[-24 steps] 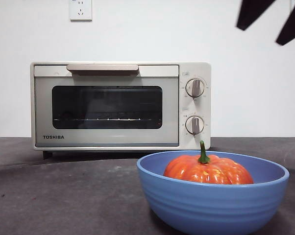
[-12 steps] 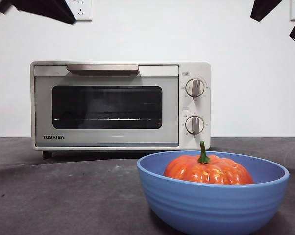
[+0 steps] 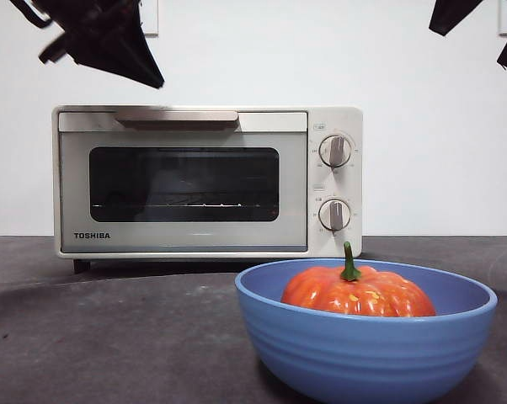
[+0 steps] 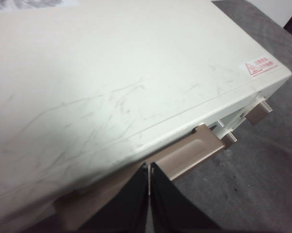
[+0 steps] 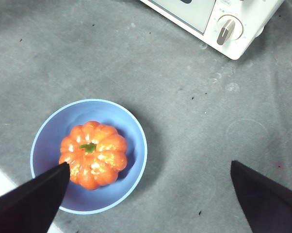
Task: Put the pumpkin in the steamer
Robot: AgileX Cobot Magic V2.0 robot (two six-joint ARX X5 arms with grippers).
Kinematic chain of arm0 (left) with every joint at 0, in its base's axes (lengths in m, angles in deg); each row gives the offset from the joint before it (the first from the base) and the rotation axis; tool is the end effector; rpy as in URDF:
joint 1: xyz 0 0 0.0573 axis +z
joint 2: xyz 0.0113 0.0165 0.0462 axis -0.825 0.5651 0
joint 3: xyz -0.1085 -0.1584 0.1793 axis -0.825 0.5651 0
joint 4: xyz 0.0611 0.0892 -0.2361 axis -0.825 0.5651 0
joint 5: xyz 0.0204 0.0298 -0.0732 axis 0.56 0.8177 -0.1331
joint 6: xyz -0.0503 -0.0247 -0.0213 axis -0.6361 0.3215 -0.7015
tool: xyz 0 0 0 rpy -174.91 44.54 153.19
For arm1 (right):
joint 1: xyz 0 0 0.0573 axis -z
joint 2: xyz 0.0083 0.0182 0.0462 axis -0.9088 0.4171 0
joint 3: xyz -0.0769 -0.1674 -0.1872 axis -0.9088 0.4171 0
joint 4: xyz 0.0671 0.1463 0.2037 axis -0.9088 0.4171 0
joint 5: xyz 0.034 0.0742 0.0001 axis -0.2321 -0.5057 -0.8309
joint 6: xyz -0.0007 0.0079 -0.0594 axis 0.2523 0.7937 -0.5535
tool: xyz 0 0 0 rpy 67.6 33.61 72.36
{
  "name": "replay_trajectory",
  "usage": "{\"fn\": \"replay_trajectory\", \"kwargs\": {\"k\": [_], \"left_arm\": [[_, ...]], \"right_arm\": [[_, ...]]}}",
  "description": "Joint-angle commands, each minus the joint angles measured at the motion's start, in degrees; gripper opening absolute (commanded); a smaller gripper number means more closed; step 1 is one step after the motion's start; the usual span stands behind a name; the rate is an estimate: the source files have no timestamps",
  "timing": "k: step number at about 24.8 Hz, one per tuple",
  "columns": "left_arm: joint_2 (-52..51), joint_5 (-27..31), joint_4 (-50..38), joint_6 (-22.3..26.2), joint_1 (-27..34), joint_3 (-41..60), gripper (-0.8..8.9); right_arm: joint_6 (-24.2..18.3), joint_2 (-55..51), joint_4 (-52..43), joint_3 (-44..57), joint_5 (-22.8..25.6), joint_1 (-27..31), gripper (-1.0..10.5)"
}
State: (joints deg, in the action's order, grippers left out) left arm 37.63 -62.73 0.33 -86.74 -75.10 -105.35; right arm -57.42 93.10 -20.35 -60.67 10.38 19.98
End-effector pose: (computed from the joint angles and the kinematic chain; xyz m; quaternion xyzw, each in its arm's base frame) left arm 0.3047 -0.1206 0.3204 -0.0154 0.2674 -0.3031 0.9145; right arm 0.1161 0.1135 0.3066 -0.1169 0.3705 0.3013 0.8708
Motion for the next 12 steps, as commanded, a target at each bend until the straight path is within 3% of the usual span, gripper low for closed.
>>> {"fn": "replay_trajectory", "kwargs": {"k": [1,12], "left_arm": [[1.7,0.5,-1.3,1.5,-0.9,-1.4,0.16],[4.5,3.0,-1.7,5.0,-2.0,-1.4,0.15]], "right_arm": [[0.7,0.2,-0.5,-0.7,0.0,-0.5,5.4],[0.8,0.2,-0.5,-0.7,0.0,-0.5,5.4]]}}
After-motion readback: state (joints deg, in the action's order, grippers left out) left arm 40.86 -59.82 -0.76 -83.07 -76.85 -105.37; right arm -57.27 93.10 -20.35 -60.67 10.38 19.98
